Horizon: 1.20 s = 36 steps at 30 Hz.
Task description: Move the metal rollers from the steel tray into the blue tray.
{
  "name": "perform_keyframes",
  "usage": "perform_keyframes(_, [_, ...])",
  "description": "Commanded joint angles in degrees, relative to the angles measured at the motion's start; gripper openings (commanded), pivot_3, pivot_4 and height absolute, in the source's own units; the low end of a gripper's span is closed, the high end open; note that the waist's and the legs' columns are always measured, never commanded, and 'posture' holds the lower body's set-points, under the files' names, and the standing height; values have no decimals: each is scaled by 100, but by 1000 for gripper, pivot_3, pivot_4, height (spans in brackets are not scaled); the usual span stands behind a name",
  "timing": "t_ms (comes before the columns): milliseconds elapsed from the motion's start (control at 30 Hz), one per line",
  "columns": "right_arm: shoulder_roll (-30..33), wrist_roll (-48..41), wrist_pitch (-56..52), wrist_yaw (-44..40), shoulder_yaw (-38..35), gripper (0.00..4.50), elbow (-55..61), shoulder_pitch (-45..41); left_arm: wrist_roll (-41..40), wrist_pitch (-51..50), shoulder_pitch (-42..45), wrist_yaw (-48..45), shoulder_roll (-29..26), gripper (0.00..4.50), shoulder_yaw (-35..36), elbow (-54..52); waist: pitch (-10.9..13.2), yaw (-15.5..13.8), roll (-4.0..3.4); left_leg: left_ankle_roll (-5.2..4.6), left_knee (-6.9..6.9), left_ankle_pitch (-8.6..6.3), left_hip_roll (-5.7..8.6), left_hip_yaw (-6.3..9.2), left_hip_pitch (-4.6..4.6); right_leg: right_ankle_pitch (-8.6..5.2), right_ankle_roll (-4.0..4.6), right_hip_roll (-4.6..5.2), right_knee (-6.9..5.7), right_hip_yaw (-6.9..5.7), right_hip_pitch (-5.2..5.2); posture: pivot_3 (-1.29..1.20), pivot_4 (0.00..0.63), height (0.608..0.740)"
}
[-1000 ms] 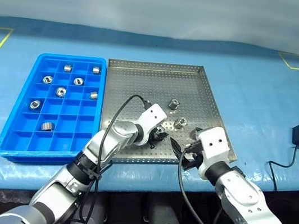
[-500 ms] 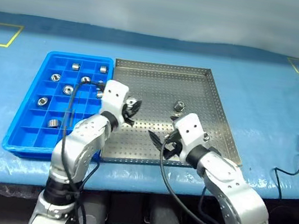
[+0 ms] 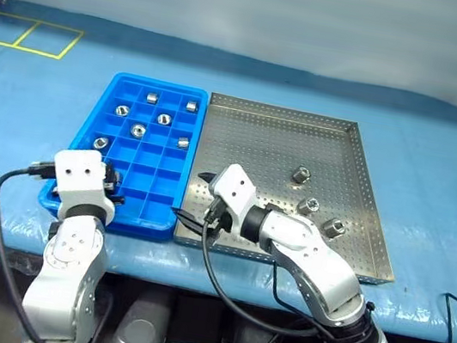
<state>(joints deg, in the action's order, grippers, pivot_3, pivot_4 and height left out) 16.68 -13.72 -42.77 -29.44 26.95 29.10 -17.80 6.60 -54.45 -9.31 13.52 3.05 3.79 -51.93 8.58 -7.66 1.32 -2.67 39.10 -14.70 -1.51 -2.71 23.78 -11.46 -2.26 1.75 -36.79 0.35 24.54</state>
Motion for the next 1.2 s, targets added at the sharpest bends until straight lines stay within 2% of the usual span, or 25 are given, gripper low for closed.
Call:
perform_keyframes(33, [-62, -35, 202, -144, 25, 4500, 6, -115, 196, 106, -51, 194, 149, 1699, 168, -345, 0, -97, 0, 1, 0, 0, -2, 3, 0, -2, 3, 0, 0, -7, 1, 417, 150, 740])
perform_keyframes(367, [-57, 5, 176, -48, -83, 4500, 101, 53, 83, 268, 163, -82, -36, 1699, 562, 184, 0, -357, -2, 5, -4, -3, 0, 21, 11, -14, 22, 27, 0, -59, 6, 353, 150, 740])
perform_keyframes(733, [6, 14, 3, 264, -195, 4500, 418, 379, -119, 343, 281, -301, 126, 1699, 526, 843, 2, -228, -4, 6, -4, -3, 2, 29, 22, -17, 26, 35, 4, -74, 7, 266, 150, 740])
perform_keyframes(800, [44, 18, -48, 331, -242, 4500, 487, 441, 4, 277, 200, -224, 114, 2413, 495, 795, 2, -187, -5, 6, -3, -3, 1, 35, 22, -18, 28, 39, 4, -81, 6, 245, 150, 740])
perform_keyframes(867, [80, 12, -89, 385, -289, 4500, 549, 496, 149, 307, 118, -124, 87, 2942, 412, 764, 0, -115, -8, 6, -3, -3, 2, 39, 21, -19, 29, 45, 5, -85, 3, 231, 150, 740])
perform_keyframes(1000, [154, 23, -206, 506, -411, 4500, 706, 626, 482, 642, 81, 113, 110, 4312, -70, 691, 1, -8, -8, 6, -2, -3, 3, 41, 21, -19, 29, 62, 5, -87, 2, 204, 150, 740])
perform_keyframes(1033, [170, 12, -232, 534, -458, 4500, 749, 658, 534, 741, 176, 89, 73, 4475, -280, 680, 1, -1, -9, 6, -2, -3, 3, 42, 21, -19, 29, 62, 5, -89, 2, 200, 150, 740])
perform_keyframes(1200, [264, -3, -413, 735, -806, 4500, 1023, 832, 105, 1190, 1048, -818, -168, 4475, -1168, 1009, 4, 89, -11, 8, 3, -3, 5, 53, 24, -20, 30, 69, 10, -105, 8, 115, 150, 740])
